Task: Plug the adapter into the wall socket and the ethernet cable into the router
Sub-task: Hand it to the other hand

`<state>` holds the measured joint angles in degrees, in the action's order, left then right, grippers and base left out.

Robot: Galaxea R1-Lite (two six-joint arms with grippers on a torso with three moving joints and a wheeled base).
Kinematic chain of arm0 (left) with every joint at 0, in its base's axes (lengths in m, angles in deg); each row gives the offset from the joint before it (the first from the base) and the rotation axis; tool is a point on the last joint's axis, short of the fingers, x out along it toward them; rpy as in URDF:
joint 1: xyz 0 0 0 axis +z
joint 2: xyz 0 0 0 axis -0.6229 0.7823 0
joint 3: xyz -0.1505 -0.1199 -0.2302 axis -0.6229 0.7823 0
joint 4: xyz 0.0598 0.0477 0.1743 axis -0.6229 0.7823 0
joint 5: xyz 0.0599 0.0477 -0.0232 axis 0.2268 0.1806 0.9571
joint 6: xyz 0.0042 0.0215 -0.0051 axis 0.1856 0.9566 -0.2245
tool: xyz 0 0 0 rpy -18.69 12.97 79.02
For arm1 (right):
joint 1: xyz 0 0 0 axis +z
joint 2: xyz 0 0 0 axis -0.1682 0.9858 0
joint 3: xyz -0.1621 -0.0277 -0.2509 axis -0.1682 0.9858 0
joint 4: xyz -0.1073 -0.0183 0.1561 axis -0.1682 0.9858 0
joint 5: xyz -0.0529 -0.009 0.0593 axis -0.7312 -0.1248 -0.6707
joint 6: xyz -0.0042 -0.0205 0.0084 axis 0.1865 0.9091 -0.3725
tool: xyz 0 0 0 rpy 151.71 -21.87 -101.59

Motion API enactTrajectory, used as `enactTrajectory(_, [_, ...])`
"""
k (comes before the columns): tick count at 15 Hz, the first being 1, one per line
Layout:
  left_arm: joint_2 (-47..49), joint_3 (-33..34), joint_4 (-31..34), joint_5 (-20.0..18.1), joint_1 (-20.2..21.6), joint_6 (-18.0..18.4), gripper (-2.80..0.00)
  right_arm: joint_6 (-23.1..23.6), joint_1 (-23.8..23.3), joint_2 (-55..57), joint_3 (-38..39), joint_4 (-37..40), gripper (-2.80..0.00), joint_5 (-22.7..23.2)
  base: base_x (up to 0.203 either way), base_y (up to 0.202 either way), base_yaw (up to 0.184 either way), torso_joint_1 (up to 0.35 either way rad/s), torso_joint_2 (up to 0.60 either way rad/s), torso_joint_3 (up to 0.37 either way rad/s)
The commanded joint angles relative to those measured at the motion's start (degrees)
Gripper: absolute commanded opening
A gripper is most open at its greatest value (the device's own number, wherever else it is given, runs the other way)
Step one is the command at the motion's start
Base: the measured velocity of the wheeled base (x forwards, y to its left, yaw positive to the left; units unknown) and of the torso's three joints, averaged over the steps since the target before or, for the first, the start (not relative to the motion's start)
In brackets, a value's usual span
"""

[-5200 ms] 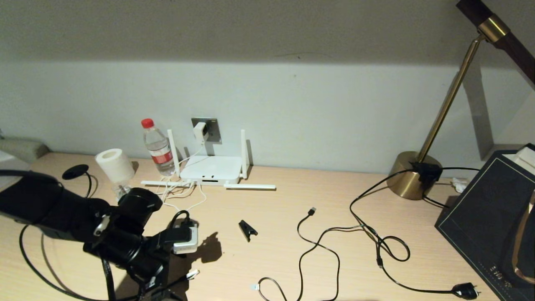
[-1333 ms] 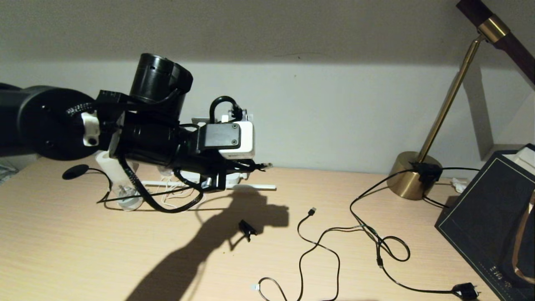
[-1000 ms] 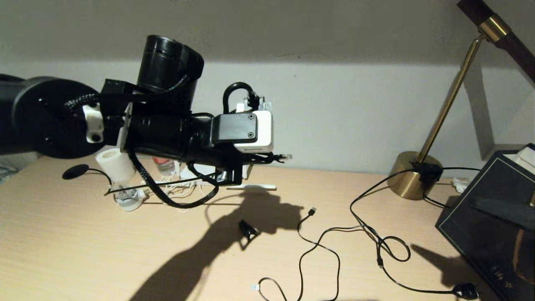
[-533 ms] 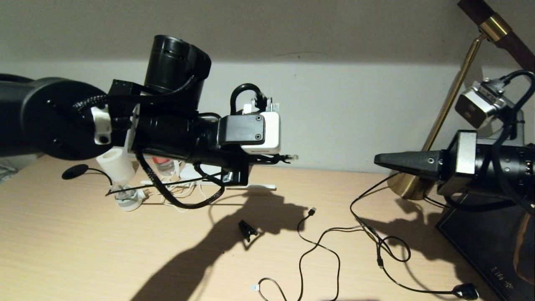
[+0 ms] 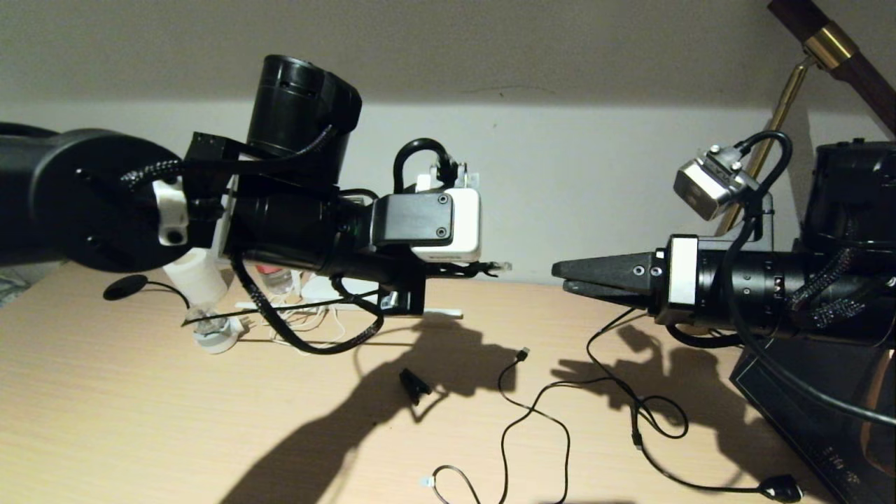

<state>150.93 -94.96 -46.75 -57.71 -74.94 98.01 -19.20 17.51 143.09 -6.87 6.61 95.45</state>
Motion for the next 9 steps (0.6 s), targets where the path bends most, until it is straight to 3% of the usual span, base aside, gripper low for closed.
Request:
enactTrajectory(1, [-0.15, 0.07, -0.47, -0.13, -0.50, 0.27, -2.80, -0.33, 1.03, 1.81, -0.80, -0.32, 0.00, -0.20, 0.000, 0.000, 0.000, 0.000, 0.00, 0.000])
enactTrajectory(9, [-1.16, 2.05, -0.88, -1.76, -1.73, 0.36, -2.80, -0.26, 2.93, 5.38, -5.95, -0.43, 0.00, -3.31, 0.000, 0.000, 0.000, 0.000, 0.00, 0.000])
